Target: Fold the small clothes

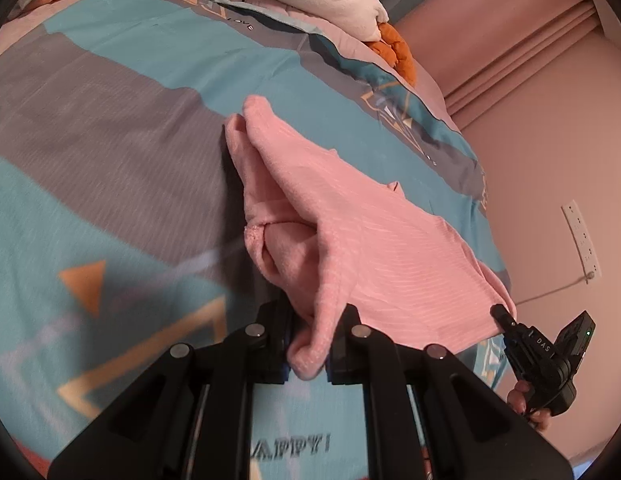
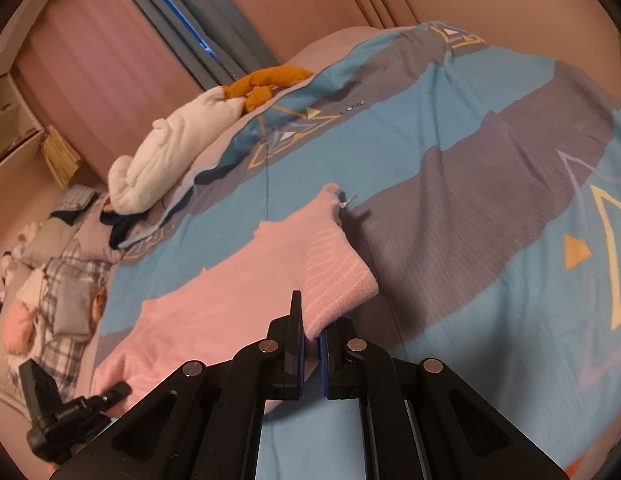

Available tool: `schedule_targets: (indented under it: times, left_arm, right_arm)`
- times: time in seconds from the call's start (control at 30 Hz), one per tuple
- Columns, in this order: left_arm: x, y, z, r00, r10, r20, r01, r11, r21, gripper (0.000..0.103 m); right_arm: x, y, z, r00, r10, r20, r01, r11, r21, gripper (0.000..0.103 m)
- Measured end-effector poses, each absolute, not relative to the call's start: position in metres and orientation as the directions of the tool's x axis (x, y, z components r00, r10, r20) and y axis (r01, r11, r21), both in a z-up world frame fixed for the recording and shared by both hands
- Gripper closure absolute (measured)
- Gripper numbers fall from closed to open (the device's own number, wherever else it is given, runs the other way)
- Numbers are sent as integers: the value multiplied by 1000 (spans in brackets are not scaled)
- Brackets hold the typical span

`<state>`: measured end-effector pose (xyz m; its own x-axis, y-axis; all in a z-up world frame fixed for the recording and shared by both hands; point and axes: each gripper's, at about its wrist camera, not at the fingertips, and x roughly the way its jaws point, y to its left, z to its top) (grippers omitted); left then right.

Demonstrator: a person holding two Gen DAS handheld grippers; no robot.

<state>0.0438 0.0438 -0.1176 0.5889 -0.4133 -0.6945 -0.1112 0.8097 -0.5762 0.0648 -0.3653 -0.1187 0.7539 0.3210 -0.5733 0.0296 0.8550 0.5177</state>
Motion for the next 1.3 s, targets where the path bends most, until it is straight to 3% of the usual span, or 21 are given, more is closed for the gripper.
schedule_targets:
  times: [0.67,0.7,0.77,0.8,0.83,1.17,1.23,1.3]
  left_arm:
    - [24,31,-166,520,-296,-801,-178,880,-441,85]
    - [24,32,-167,521,-299,-800,-181,877,-446,85]
    - [20,35,-166,525,-302,-796,-183,873,-452,82]
    - [18,36,-165,525,-301,-796,-184,873,-452,81]
    - [17,36,-163,524,-301,-797,-185,873,-451,80]
    - [7,43,-150,541,-292,-789,-178,877,-446,73]
    - [5,43,-148,543,-292,-787,-179,876,-448,73]
    - [4,44,-146,548,-290,-785,-179,876,-449,72]
  right_arm:
    - [47,-373,-174,678,293,-674,132,854,504,96]
    - [47,-374,-174,677,299,-673,132,850,510,93]
    - [45,-376,-172,674,299,-676,139,847,513,75]
    - [43,-377,-172,674,289,-680,147,849,507,57]
    - [41,-378,-171,680,282,-677,149,851,504,50]
    - [60,-367,-181,668,349,-657,100,833,544,51]
    - [69,-367,-181,678,349,-647,99,829,551,66]
    - [79,-366,-180,678,355,-644,99,824,558,75]
